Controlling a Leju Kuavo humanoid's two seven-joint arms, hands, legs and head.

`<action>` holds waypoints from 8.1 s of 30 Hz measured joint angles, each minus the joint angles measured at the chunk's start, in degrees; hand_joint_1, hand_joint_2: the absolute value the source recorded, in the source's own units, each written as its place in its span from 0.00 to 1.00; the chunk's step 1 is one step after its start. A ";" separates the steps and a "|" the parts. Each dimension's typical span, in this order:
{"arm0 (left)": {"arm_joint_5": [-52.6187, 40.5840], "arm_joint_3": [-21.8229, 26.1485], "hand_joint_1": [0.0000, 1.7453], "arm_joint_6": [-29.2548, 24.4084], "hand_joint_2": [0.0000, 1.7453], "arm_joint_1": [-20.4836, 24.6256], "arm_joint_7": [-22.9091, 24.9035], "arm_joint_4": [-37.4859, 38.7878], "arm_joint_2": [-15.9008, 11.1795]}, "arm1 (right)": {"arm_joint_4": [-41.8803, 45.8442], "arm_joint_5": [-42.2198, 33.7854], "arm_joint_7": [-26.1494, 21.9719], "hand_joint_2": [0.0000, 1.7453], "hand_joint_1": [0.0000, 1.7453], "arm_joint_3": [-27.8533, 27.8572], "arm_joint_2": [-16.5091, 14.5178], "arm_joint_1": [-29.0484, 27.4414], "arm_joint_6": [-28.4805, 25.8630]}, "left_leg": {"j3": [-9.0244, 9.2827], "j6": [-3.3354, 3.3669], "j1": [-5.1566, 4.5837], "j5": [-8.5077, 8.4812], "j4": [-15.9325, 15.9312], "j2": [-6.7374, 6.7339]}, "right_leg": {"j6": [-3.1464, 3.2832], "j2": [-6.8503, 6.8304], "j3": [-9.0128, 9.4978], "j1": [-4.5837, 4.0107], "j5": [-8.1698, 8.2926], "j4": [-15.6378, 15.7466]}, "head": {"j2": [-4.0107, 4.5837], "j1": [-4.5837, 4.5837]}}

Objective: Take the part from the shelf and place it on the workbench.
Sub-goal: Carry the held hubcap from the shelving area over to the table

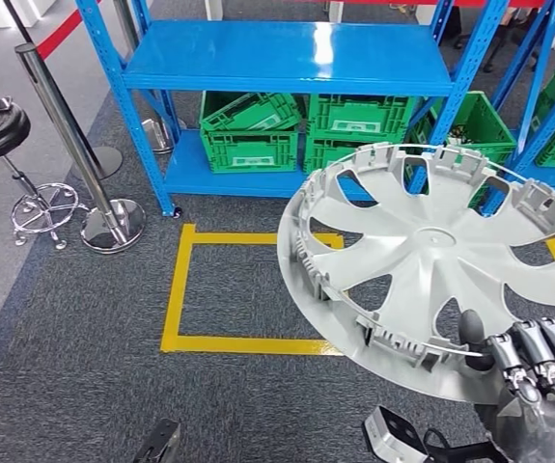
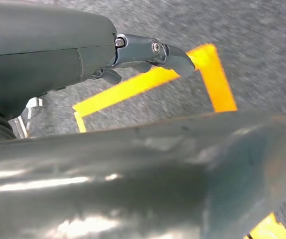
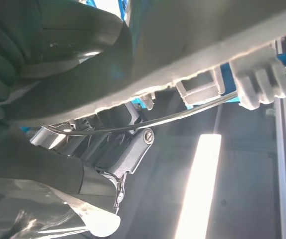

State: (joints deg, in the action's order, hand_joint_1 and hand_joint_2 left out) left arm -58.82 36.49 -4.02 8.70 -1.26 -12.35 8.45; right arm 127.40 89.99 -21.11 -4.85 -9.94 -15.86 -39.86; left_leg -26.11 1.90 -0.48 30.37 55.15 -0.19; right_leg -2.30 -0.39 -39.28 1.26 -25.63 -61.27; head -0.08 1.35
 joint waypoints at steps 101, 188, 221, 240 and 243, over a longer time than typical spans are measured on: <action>-2.43 -1.91 0.00 0.51 0.00 -1.53 2.74 -0.13 0.78 | -3.44 0.02 5.48 1.00 1.00 -4.08 1.33 0.62 -0.01 | -11.19 -2.71 0.40 5.92 17.79 -0.60 | 2.21 1.42 5.74 0.01 -2.13 2.40 | 0.00 0.93; -1.00 3.74 0.00 -3.93 0.00 -1.68 4.12 -0.33 -2.28 | -2.45 0.02 3.62 1.00 1.00 -2.93 0.87 -1.20 -0.01 | -3.96 -2.58 0.68 -0.79 2.70 -5.17 | 1.67 -1.65 6.28 -0.77 -2.20 3.28 | 0.00 -0.14; 5.11 3.93 0.00 -2.60 0.00 -2.75 4.19 -0.33 -2.09 | -2.51 0.02 3.50 1.00 1.00 -2.08 0.85 -1.61 -0.01 | -6.28 -2.97 1.06 3.76 9.08 -1.77 | 2.34 -0.08 5.72 -0.46 -1.82 3.24 | 0.01 -0.47; 6.97 7.81 0.00 -3.08 0.00 -4.08 3.87 -0.33 -2.36 | -2.70 0.02 3.65 1.00 1.00 -1.83 0.85 -2.34 -0.01 | -4.65 -0.25 0.99 -1.97 1.86 -1.81 | -0.47 0.61 -3.15 -0.33 -7.66 -12.49 | 0.00 -1.27; 6.62 7.81 0.00 -2.91 0.00 -3.83 3.67 -0.33 -2.20 | -2.70 0.02 3.69 1.00 1.00 -1.81 0.85 -2.36 -0.01 | -4.31 -0.74 0.87 -1.59 1.94 -3.79 | -0.43 -1.74 2.61 -0.40 -3.09 -2.43 | 0.00 -1.30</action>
State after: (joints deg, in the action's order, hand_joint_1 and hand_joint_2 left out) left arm -52.21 44.30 -6.93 4.88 2.41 -12.68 6.26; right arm 124.70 90.01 -17.41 -6.66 -9.09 -18.22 -39.87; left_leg -30.42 1.16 0.39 28.78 57.09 -3.98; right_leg -2.73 -2.13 -36.67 0.86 -28.72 -63.70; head -0.08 0.05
